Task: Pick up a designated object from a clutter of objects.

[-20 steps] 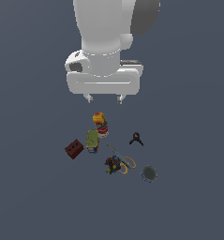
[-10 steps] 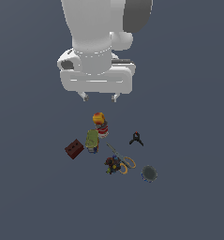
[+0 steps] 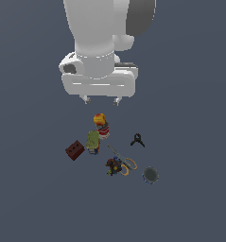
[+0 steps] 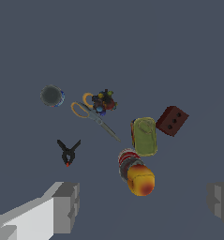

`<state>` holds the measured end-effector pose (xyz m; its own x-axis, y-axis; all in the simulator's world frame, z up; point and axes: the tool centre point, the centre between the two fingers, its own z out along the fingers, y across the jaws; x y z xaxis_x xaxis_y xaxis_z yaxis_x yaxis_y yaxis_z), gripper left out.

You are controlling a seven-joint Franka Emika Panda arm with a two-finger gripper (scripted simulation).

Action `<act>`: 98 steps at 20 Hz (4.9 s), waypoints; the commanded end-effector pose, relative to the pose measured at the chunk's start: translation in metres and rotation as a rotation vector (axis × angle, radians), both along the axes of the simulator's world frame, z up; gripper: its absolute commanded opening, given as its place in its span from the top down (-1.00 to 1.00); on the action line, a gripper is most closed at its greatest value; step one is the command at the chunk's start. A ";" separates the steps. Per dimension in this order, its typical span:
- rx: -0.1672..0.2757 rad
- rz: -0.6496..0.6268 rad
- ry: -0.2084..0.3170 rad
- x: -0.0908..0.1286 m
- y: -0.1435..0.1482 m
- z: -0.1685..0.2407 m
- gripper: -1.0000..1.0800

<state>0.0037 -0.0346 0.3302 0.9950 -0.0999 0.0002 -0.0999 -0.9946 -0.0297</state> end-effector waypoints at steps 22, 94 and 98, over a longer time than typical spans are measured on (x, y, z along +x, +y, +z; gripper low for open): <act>-0.032 0.070 0.003 0.108 0.102 -0.125 -0.92; -0.030 0.122 0.002 0.118 0.191 -0.280 1.00; -0.030 0.122 0.002 0.103 0.181 -0.258 1.00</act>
<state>0.1122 0.1505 0.0627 0.9998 0.0218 -0.0028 0.0218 -0.9998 0.0008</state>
